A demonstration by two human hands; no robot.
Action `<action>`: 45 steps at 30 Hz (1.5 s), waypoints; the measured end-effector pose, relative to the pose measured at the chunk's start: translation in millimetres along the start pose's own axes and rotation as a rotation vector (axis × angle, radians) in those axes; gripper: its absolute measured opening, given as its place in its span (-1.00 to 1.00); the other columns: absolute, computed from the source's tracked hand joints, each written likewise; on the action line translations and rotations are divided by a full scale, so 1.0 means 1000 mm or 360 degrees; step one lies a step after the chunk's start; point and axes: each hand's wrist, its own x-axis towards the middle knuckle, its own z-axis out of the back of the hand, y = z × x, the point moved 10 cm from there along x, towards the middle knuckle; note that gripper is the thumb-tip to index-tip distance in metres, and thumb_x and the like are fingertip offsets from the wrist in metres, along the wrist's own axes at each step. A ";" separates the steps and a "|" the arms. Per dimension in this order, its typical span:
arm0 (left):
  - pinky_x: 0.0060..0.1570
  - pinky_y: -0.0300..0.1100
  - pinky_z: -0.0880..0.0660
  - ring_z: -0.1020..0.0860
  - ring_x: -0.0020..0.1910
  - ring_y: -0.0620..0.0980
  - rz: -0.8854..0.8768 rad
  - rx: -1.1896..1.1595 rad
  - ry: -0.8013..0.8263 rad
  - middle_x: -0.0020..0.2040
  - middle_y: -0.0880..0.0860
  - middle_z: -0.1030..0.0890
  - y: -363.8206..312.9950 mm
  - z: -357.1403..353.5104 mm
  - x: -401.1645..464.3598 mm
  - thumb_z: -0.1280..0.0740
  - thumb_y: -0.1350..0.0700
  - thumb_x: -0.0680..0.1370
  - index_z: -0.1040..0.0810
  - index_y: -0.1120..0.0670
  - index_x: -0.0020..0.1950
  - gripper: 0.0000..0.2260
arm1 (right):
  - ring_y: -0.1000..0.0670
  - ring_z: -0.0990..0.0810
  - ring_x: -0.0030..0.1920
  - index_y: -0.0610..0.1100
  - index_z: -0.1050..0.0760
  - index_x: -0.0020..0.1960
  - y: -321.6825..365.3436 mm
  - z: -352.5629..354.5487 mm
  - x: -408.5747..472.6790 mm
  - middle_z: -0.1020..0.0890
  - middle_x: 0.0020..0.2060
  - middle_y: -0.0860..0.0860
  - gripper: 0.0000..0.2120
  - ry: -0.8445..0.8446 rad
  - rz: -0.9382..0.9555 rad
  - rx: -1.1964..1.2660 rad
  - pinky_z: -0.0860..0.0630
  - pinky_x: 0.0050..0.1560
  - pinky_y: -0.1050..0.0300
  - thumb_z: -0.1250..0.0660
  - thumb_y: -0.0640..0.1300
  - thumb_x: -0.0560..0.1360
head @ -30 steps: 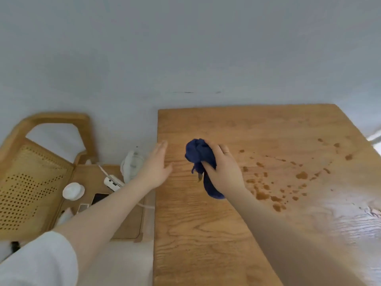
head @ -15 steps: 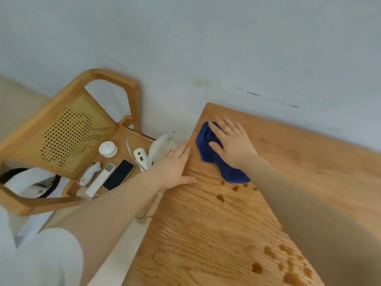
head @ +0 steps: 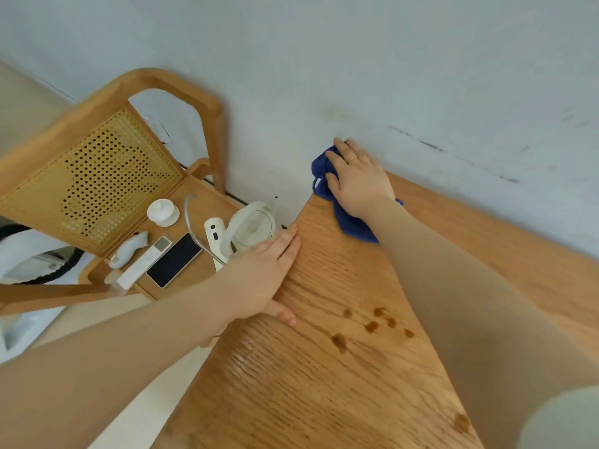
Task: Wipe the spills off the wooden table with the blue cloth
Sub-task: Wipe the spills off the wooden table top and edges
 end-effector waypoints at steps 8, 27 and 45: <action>0.46 -0.17 0.08 0.15 0.52 0.01 0.0029 -0.0101 -0.0006 0.49 0.04 0.39 -0.002 0.005 -0.001 -0.36 -0.35 0.30 0.34 0.14 0.49 0.14 | -0.13 -0.16 0.46 -0.10 -0.28 0.42 0.037 -0.006 -0.084 -0.24 0.45 -0.10 -0.47 0.0095 0.0578 0.0126 -0.14 0.39 -0.01 0.06 0.06 0.52; 0.45 -0.19 0.10 0.17 0.52 0.03 0.0144 0.0026 0.0095 0.50 0.11 0.37 -0.009 0.011 0.001 -0.39 -0.29 0.33 0.33 0.18 0.49 0.13 | -0.15 -0.22 0.44 -0.16 -0.32 0.40 -0.003 0.003 -0.087 -0.29 0.43 -0.12 -0.47 -0.0050 0.0481 0.0149 -0.16 0.38 -0.02 0.00 0.09 0.53; 0.44 -0.09 0.26 0.27 0.51 0.04 -0.0026 0.0190 0.0096 0.51 0.11 0.33 -0.024 0.015 0.002 -0.37 -0.27 0.36 0.29 0.06 0.51 0.05 | -0.12 -0.20 0.44 -0.08 -0.27 0.42 -0.024 -0.007 -0.147 -0.26 0.44 -0.08 -0.47 0.0124 0.0292 -0.0053 -0.25 0.36 -0.08 0.04 0.13 0.54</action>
